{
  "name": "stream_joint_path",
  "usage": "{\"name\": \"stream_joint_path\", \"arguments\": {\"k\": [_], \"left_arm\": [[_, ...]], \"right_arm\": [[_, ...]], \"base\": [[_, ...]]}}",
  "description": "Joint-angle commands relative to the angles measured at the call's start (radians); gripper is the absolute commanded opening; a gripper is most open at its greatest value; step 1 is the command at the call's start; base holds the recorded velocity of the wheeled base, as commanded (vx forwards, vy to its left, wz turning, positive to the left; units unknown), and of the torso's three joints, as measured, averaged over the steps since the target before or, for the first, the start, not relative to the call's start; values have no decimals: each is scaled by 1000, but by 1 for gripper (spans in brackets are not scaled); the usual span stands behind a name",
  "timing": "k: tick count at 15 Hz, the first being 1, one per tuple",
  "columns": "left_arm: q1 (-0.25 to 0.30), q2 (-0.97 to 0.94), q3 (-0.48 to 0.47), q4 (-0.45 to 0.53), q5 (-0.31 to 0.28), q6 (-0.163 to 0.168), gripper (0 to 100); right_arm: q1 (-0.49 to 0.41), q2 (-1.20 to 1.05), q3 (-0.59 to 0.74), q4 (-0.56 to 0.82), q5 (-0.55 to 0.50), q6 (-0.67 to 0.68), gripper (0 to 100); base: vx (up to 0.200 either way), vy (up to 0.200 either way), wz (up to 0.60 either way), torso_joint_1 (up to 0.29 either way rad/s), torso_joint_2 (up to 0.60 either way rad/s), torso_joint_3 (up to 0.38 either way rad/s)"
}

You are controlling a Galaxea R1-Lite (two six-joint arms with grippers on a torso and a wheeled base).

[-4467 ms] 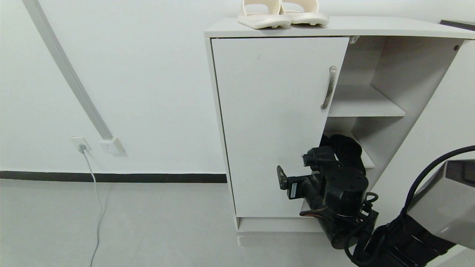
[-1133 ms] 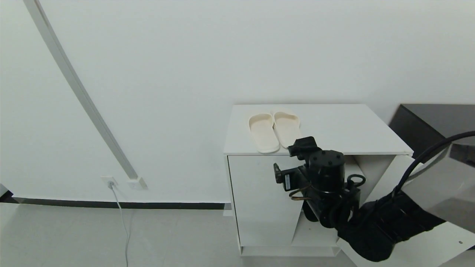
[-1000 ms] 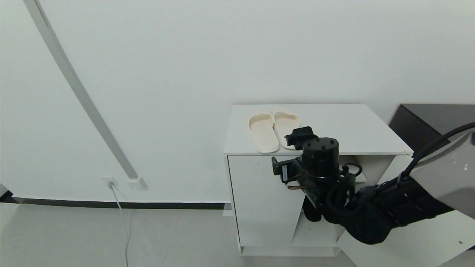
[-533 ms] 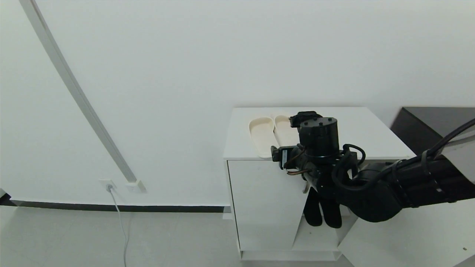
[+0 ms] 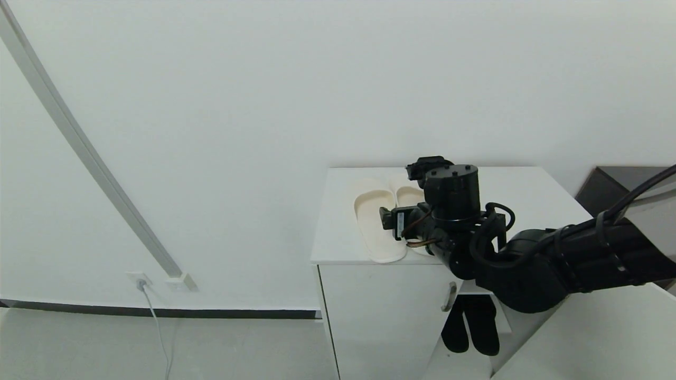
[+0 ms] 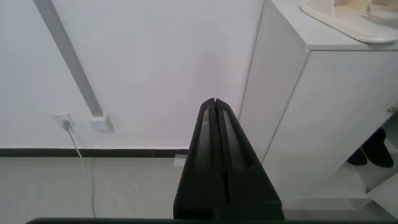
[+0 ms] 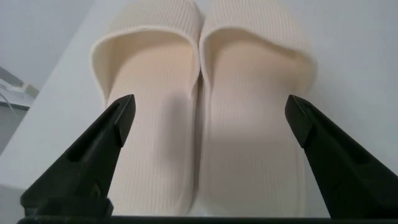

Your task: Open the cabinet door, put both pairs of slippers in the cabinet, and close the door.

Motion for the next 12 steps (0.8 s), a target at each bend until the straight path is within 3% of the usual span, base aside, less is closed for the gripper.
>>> {"name": "stream_joint_path", "arguments": {"k": [1, 12], "left_arm": [[1, 1, 0, 0, 1, 0, 0], [1, 1, 0, -2, 7, -6, 0]], "right_arm": [[5, 12, -20, 1, 8, -9, 100], [-29, 208, -233, 7, 34, -46, 100]], "base": [[0, 0, 0, 0, 0, 0], [0, 0, 0, 0, 0, 0]]}}
